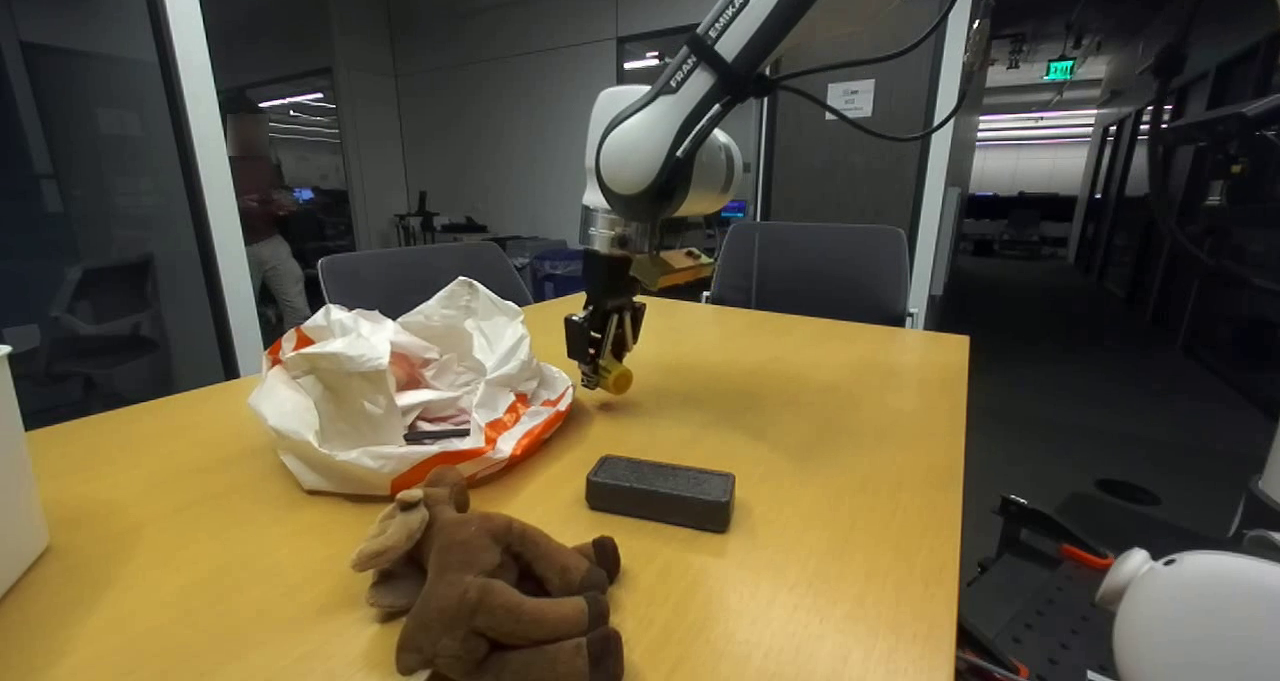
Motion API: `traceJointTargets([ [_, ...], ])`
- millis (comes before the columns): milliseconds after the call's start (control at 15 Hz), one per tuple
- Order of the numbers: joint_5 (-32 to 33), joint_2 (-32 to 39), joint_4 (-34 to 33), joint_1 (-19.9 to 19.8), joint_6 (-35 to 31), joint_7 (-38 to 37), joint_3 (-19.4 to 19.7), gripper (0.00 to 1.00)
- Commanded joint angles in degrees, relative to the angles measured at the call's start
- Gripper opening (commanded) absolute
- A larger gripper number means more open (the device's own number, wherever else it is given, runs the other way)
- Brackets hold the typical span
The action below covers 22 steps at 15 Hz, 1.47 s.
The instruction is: Put the yellow container, the duster and the moose toy in the plastic, then pull up the plastic
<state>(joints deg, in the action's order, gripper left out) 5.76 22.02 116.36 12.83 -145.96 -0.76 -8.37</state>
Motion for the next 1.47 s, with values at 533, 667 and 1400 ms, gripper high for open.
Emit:
traceJointTargets([
  [533,19.07,-0.73,-11.76,12.85,10.82,-3.0,-4.87,0.27],
  [667,22.87,1.93,-16.08,13.33,11.11,-0.14,-3.99,0.27],
  [1400,9.44,9.44,-27.02,8.97,9.26,16.18,-8.73,0.77],
])
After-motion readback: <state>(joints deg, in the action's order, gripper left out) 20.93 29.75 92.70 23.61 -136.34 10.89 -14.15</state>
